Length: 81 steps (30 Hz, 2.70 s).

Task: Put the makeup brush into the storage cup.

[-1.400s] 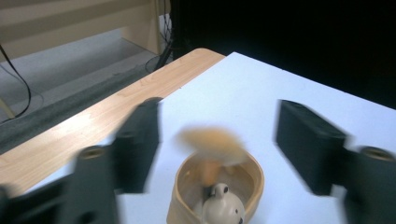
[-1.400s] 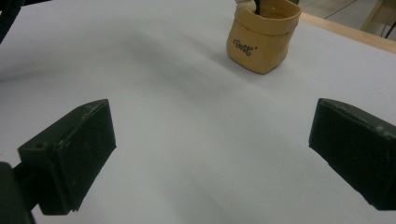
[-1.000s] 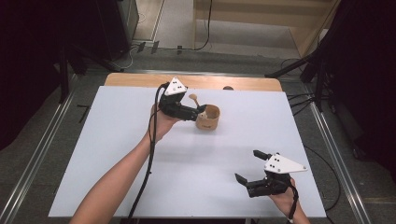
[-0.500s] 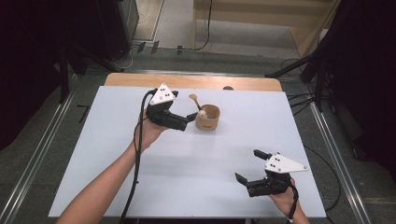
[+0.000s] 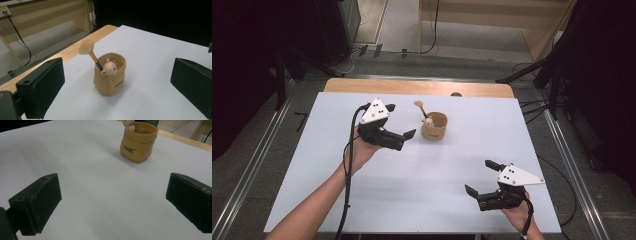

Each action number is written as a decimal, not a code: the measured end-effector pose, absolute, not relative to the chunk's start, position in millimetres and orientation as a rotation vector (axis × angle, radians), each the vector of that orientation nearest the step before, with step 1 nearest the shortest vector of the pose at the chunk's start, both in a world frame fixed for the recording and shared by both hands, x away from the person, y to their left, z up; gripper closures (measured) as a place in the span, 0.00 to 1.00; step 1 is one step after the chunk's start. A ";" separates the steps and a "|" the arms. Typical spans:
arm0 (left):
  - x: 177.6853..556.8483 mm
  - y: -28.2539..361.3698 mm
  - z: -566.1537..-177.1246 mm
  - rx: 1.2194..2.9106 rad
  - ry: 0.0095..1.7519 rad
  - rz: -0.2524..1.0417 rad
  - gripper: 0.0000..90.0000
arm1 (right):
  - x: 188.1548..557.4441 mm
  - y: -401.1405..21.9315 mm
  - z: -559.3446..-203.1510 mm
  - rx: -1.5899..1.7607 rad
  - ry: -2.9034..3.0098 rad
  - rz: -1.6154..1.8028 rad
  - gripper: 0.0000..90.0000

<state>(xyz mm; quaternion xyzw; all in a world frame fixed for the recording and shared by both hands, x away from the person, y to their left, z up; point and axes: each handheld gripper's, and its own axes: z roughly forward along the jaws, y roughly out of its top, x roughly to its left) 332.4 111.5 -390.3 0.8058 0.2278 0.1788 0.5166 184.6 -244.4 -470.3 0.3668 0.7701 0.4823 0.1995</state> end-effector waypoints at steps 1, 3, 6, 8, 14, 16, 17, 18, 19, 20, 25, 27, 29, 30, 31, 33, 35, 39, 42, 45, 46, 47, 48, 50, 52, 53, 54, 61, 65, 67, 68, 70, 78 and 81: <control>332.4 111.5 -390.3 1.935 0.547 0.429 0.00 | 184.6 -244.4 -470.3 1.026 2.153 1.349 0.01; 327.4 114.8 -391.1 1.938 0.543 0.434 0.00 | 184.3 -244.7 -469.2 1.026 2.149 1.351 0.01; 320.2 120.6 -391.7 1.932 0.538 0.442 0.00 | 184.5 -245.8 -468.1 1.026 2.141 1.351 0.01; 315.3 124.8 -392.7 1.927 0.539 0.449 0.00 | 184.4 -246.8 -467.4 1.030 2.137 1.354 0.01; 302.0 139.8 -395.7 1.918 0.557 0.475 0.00 | 183.1 -249.0 -465.7 1.042 2.122 1.354 0.01; 297.7 144.6 -397.9 1.917 0.562 0.483 0.00 | 182.1 -249.8 -465.2 1.045 2.119 1.351 0.01; 295.1 146.7 -399.1 1.914 0.567 0.490 0.00 | 181.6 -250.1 -464.7 1.044 2.118 1.352 0.01; 292.6 149.5 -400.2 1.908 0.568 0.497 0.00 | 180.9 -250.7 -464.2 1.045 2.114 1.350 0.01; 290.1 152.3 -401.3 1.901 0.574 0.505 0.00 | 180.4 -251.1 -463.7 1.047 2.109 1.352 0.01; 287.8 155.5 -402.4 1.890 0.576 0.510 0.00 | 179.8 -251.4 -463.4 1.051 2.105 1.353 0.01; 278.7 171.5 -408.8 1.860 0.610 0.533 0.00 | 177.5 -254.3 -462.4 1.055 2.094 1.354 0.01; 275.0 177.4 -411.4 1.859 0.614 0.546 0.00 | 176.3 -255.8 -462.0 1.053 2.090 1.352 0.01; 270.9 182.5 -413.8 1.851 0.621 0.559 0.00 | 174.4 -257.7 -461.4 1.055 2.080 1.357 0.01; 268.8 185.3 -415.0 1.846 0.625 0.558 0.00 | 173.4 -258.7 -461.2 1.058 2.076 1.356 0.01; 266.8 187.9 -416.1 1.841 0.628 0.555 0.00 | 172.3 -260.0 -461.1 1.060 2.071 1.358 0.01; 261.5 193.0 -417.8 1.837 0.625 0.570 0.00 | 170.6 -262.8 -461.5 1.062 2.065 1.353 0.01; 256.5 198.0 -419.8 1.827 0.626 0.566 0.00 | 168.9 -265.3 -462.0 1.072 2.061 1.353 0.01; 247.1 208.8 -422.8 1.816 0.630 0.580 0.00 | 165.4 -269.5 -462.4 1.078 2.051 1.350 0.01; 241.3 218.2 -424.4 1.792 0.659 0.584 0.00 | 163.4 -271.9 -462.0 1.081 2.036 1.354 0.01; 234.6 225.9 -428.9 1.783 0.676 0.596 0.00 | 161.5 -274.0 -461.3 1.086 2.024 1.360 0.01; 232.4 228.3 -430.2 1.781 0.680 0.599 0.00 | 160.7 -274.4 -461.2 1.091 2.021 1.359 0.01; 230.3 229.8 -431.7 1.783 0.685 0.606 0.00 | 160.1 -274.9 -461.2 1.093 2.018 1.358 0.01; 227.9 231.6 -432.9 1.790 0.690 0.612 0.00 | 159.7 -275.3 -461.2 1.092 2.015 1.357 0.01; 223.7 234.6 -436.2 1.795 0.693 0.626 0.00 | 158.3 -275.7 -461.0 1.097 2.006 1.356 0.01; 220.2 237.9 -438.8 1.800 0.700 0.624 0.00 | 156.8 -276.4 -460.8 1.093 2.002 1.352 0.01; 218.4 239.6 -439.9 1.802 0.705 0.625 0.00 | 155.9 -276.6 -460.7 1.098 2.000 1.350 0.01; 216.6 240.9 -441.2 1.799 0.708 0.627 0.00 | 155.3 -277.1 -460.8 1.095 1.998 1.347 0.01; 207.5 247.2 -446.1 1.806 0.723 0.633 0.00 | 150.9 -279.9 -461.7 1.106 1.980 1.337 0.01; 203.3 250.9 -449.0 1.807 0.745 0.636 0.00 | 147.0 -281.7 -462.2 1.117 1.969 1.333 0.01; 201.0 253.1 -450.9 1.812 0.755 0.638 0.00 | 145.7 -283.3 -462.4 1.124 1.962 1.333 0.01; 199.9 254.7 -451.5 1.813 0.757 0.633 0.00 | 144.9 -283.9 -462.5 1.131 1.956 1.334 0.01; 197.3 257.2 -452.2 1.817 0.763 0.639 0.00 | 143.5 -285.1 -462.7 1.140 1.953 1.330 0.01; 191.2 264.0 -455.0 1.819 0.797 0.651 0.00 | 136.5 -284.6 -464.8 1.145 1.957 1.316 0.01; 190.7 266.8 -455.8 1.812 0.812 0.639 0.00 | 134.7 -283.2 -465.4 1.145 1.962 1.303 0.01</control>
